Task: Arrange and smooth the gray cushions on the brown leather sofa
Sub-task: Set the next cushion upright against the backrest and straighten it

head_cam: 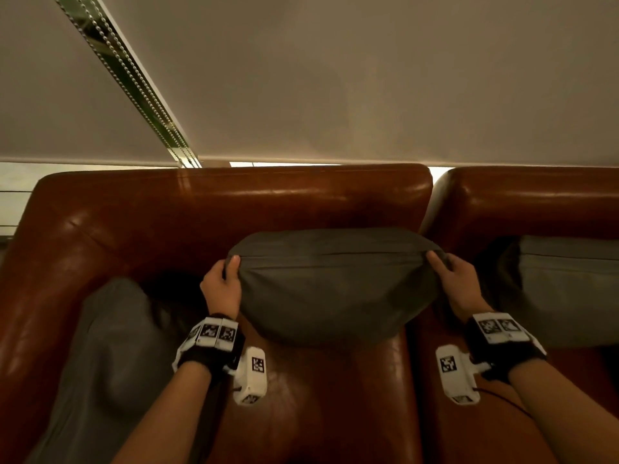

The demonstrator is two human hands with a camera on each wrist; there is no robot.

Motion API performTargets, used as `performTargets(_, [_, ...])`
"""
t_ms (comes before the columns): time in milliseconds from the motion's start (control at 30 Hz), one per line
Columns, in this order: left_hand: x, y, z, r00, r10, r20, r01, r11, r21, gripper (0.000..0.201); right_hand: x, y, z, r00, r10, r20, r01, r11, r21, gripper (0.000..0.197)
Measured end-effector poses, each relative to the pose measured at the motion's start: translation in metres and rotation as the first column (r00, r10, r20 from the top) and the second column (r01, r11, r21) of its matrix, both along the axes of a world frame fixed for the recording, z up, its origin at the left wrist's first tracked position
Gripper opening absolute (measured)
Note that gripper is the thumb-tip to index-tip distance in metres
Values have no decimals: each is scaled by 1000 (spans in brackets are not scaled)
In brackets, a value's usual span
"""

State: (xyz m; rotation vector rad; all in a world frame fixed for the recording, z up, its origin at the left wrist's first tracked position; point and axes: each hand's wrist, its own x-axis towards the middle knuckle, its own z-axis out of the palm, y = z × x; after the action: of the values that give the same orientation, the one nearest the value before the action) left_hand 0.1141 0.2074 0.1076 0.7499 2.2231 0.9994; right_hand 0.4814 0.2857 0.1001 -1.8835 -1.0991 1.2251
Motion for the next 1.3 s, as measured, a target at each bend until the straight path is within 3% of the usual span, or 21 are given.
performTargets(100, [0, 1, -10, 1000, -9, 14, 10, 994, -109, 38, -5, -2, -14, 996, -16, 90, 21, 998, -51, 28])
performTargets(200, [3, -5, -17, 995, -5, 102, 10, 999, -48, 51, -6, -22, -16, 986, -109, 127, 110, 994, 5, 56])
performTargets(267, [7, -26, -23, 996, -75, 52, 73, 996, 48, 78, -8, -54, -14, 919, -42, 393, -26, 986, 167, 70])
performTargets(300, [11, -42, -27, 977, -177, -117, 183, 982, 40, 89, -10, -74, -16, 818, 63, 572, -214, 956, 201, 77])
performTargets(333, [16, -60, -34, 873, -338, -351, 349, 937, -33, 97, -13, -94, -20, 665, 199, 719, -439, 884, 162, 87])
performTargets(367, [21, -76, -42, 677, -527, -515, 517, 837, -177, 104, -16, -111, -26, 469, 331, 819, -632, 774, 49, 101])
performTargets(400, [27, -89, -50, 436, -682, -587, 624, 700, -349, 114, -20, -121, -35, 262, 453, 852, -763, 638, -104, 116])
performTargets(433, [30, -95, -60, 246, -770, -589, 664, 576, -477, 125, -23, -125, -45, 91, 548, 831, -815, 520, -254, 129])
performTargets(467, [33, -94, -68, 159, -818, -553, 674, 500, -544, 134, -27, -121, -51, -18, 605, 796, -815, 452, -362, 137])
performTargets(500, [35, -86, -72, 161, -827, -538, 658, 497, -567, 139, -31, -113, -56, -69, 628, 775, -799, 430, -420, 143])
performTargets(533, [35, -75, -75, 195, -815, -545, 616, 535, -578, 140, -35, -103, -59, -88, 628, 773, -788, 431, -439, 147])
performTargets(633, [34, -34, -77, 276, -767, -579, 517, 626, -583, 140, -46, -69, -66, -51, 580, 813, -787, 478, -390, 149])
performTargets(767, [20, 8, -82, 199, -750, -631, 511, 629, -586, 144, -51, -25, -67, -59, 491, 869, -809, 487, -330, 154])
performTargets(900, [17, 9, -85, 159, -750, -642, 554, 606, -571, 143, -49, -20, -67, -93, 505, 858, -809, 464, -360, 156])
performTargets(1033, [15, -18, -83, 156, -732, -663, 576, 613, -541, 137, -48, -58, -66, -8, 494, 869, -834, 476, -279, 139])
performTargets(1067, [18, -25, -80, 175, -735, -655, 569, 618, -542, 138, -52, -71, -66, -18, 464, 885, -879, 415, -235, 131])
performTargets(1133, [35, -38, -76, 193, -754, -628, 582, 603, -545, 141, -65, -95, -73, -93, 376, 922, -976, 150, -160, 107])
performTargets(1167, [48, -45, -77, 154, -769, -620, 608, 568, -555, 141, -74, -97, -76, -137, 343, 929, -986, 45, -162, 98])
performTargets(1200, [61, -49, -78, 106, -781, -615, 637, 528, -561, 137, -85, -93, -78, -165, 329, 930, -984, 1, -176, 93])
performTargets(1233, [72, -52, -81, 88, -787, -610, 656, 507, -560, 131, -95, -84, -80, -157, 332, 930, -984, 24, -174, 87])
performTargets(1300, [77, -48, -88, 151, -798, -583, 643, 527, -556, 118, -111, -65, -82, -114, 389, 914, -974, 137, -180, 74])
